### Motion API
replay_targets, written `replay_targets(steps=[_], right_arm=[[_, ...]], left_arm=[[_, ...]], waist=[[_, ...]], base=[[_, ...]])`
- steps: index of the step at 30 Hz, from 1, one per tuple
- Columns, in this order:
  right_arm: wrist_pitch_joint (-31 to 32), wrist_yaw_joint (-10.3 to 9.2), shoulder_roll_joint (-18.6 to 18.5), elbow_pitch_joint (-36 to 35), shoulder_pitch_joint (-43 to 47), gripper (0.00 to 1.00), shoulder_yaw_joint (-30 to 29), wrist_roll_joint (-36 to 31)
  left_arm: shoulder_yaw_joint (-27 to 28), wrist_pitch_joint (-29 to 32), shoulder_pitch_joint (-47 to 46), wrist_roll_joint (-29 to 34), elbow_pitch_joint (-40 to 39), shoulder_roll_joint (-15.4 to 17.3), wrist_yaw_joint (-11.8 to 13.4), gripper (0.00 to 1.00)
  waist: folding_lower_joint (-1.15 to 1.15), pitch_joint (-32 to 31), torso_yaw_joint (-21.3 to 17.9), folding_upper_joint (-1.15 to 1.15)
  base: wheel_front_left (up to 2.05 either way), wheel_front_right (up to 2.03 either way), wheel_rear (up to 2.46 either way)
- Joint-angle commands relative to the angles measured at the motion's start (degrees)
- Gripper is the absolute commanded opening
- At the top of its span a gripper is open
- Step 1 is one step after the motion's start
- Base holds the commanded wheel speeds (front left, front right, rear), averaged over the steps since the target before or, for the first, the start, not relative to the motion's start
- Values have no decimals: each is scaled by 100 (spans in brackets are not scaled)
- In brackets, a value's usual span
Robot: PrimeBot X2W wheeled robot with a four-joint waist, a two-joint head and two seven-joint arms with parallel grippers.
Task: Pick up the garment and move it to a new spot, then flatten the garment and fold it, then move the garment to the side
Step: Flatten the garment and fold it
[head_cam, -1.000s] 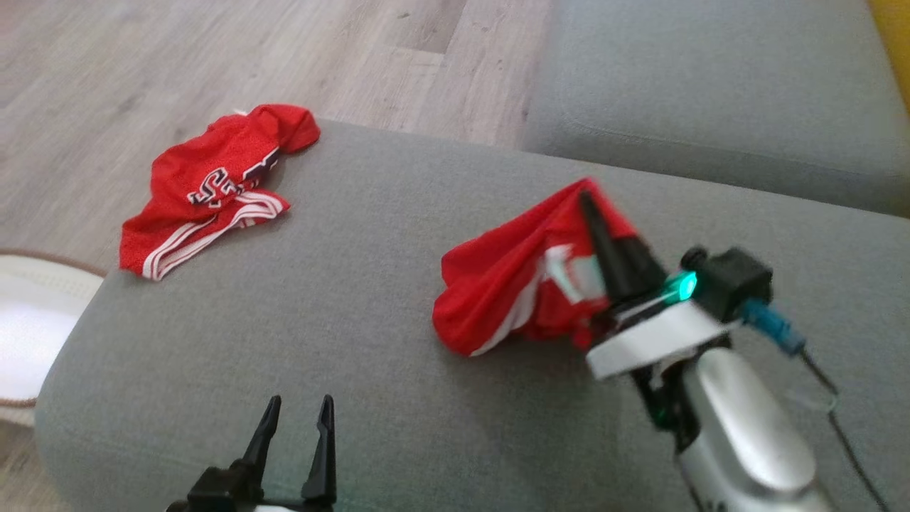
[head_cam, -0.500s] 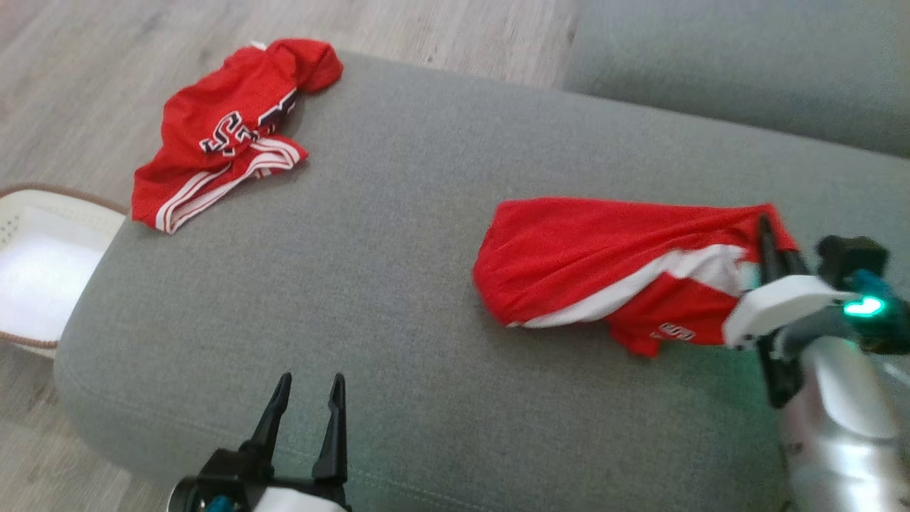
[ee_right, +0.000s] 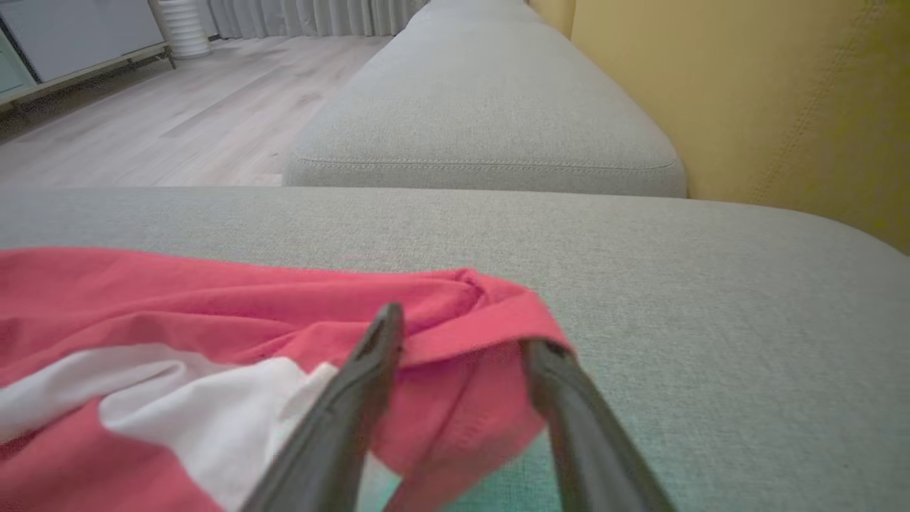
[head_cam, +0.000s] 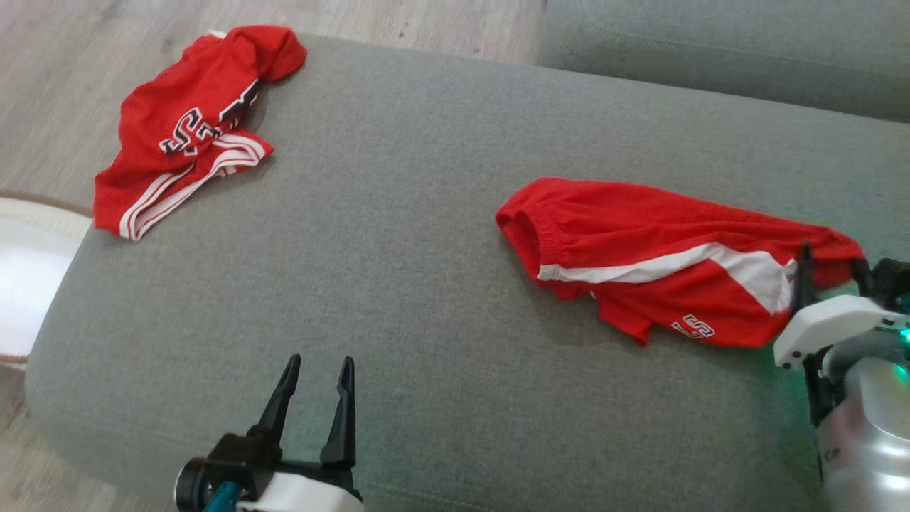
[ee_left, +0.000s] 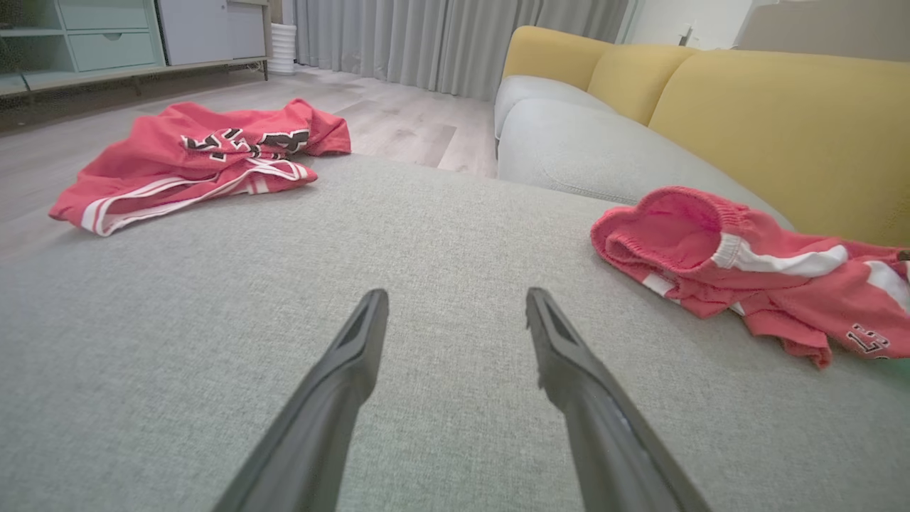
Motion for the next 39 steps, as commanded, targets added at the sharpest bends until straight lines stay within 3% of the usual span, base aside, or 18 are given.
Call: replay_targets(steps=[1,14,26,39], right_arm=[[-111,24,63,-206,-199,100,184,-32],[-118,24,370,-1752,847,100,765,387],[-119,24,471,-3178,2235,100,1699,1225],[-119,24,472,-3630,3044,100,2235,1846]], left_arm=[[245,-55,-207,49,-139,-11,-21,100],[323,-55,-42,62,-146,26,-51,100],[317,-56,-4,56,-128,10,-72,100],[409,-56,236,-3,-31,-1,-98,100]], waist=[[0,-125,-102,0],[0,-617,-510,0],[0,-893,-794,0],[0,-1044,-796,0]], base=[[0,0,0],[0,0,0],[0,0,0],[0,0,0]])
